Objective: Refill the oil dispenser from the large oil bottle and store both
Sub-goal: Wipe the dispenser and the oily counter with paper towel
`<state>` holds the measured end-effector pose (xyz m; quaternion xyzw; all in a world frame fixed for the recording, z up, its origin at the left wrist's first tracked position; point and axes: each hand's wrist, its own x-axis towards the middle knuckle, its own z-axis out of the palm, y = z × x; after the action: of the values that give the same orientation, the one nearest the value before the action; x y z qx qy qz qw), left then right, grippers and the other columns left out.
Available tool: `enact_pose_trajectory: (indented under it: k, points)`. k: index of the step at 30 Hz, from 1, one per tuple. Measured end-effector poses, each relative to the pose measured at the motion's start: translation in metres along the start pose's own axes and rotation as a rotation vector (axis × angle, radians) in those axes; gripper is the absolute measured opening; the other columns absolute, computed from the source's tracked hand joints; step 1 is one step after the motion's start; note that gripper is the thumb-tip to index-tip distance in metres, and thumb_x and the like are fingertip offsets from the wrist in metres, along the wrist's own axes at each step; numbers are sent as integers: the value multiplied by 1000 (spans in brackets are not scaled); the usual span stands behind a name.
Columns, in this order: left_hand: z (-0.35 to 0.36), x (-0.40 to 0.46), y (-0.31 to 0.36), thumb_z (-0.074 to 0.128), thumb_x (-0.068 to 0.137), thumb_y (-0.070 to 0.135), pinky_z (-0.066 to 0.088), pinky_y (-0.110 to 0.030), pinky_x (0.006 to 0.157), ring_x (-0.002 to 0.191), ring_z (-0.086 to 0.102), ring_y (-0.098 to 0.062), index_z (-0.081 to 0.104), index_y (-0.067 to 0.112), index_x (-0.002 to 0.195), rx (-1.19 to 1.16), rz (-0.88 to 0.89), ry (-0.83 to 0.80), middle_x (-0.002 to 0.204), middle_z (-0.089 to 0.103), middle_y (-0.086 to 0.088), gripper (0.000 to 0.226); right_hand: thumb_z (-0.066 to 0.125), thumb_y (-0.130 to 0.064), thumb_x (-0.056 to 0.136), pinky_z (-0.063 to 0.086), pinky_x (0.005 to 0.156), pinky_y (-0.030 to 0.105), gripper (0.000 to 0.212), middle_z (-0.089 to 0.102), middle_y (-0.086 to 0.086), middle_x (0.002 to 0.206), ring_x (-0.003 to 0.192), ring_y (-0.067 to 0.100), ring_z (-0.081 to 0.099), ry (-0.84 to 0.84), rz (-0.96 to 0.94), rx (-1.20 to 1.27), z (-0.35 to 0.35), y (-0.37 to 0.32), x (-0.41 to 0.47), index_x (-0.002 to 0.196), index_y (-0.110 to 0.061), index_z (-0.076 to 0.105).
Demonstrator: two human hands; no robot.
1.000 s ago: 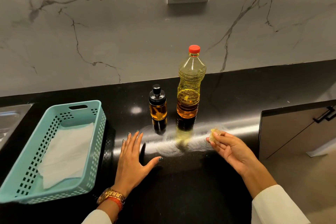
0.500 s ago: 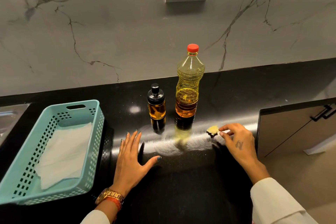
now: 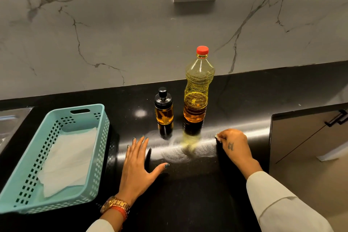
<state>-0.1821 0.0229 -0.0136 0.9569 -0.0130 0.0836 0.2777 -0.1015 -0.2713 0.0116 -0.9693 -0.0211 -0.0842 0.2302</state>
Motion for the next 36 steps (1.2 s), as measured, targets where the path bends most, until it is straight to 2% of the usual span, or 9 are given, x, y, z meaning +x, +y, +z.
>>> enact_pose_trajectory:
  k: [5,9,15,20,23,26,30,32,36]
  points:
    - [1,0,1,30,65,88,6,-35,116,143,-5,-7,11,30,145,-14,-4,1,151,4,15,100,68,-3,79,50,80,28,12,73,14,86,80,28,66,17,63,19,-10,22,-6,89,-2,74]
    - [1,1,0,31,66,88,5,-35,116,143,-4,-8,13,28,146,-4,10,-5,152,6,13,101,65,-5,82,50,81,34,12,71,19,86,85,35,64,70,153,-1,-12,27,14,91,-1,73]
    - [0,0,1,29,65,89,6,-35,116,143,-5,-8,14,27,146,-9,3,-3,151,5,14,103,63,-4,83,46,76,28,16,71,12,87,85,29,61,-84,-61,63,19,-23,9,94,-9,74]
    - [1,0,1,32,66,88,8,-37,116,143,-3,-9,17,26,146,-32,-5,8,152,7,14,103,77,5,65,45,68,19,21,73,4,73,69,24,64,-8,-114,135,1,-4,-44,79,-10,76]
    - [1,0,1,31,66,87,7,-37,117,143,-5,-7,14,27,146,-15,5,-1,151,5,14,101,74,2,71,52,76,31,14,73,11,77,73,28,66,53,45,103,-9,13,-31,83,-6,76]
    - [0,0,2,29,65,89,6,-35,116,143,-5,-7,13,28,145,-12,8,-3,151,5,14,102,66,4,77,53,74,38,12,70,17,77,75,35,64,78,88,34,-1,5,-7,83,-2,75]
    - [-1,0,1,29,65,90,6,-36,117,143,-5,-7,13,29,146,-16,-1,-6,152,5,15,103,64,1,80,44,73,26,15,71,14,82,80,30,62,-61,-32,80,15,-31,-13,90,-3,74]
    - [-1,0,1,31,65,89,7,-36,116,142,-6,-6,14,28,146,-29,-6,-1,151,5,16,102,68,2,77,42,72,24,15,71,12,80,78,28,62,-53,-94,124,14,-32,-31,88,-5,75]
    - [0,-1,1,32,65,88,6,-36,116,143,-5,-6,14,29,145,-33,-4,1,151,5,16,101,73,3,72,40,77,14,16,72,11,79,75,27,65,29,22,123,-8,3,-42,85,-6,75]
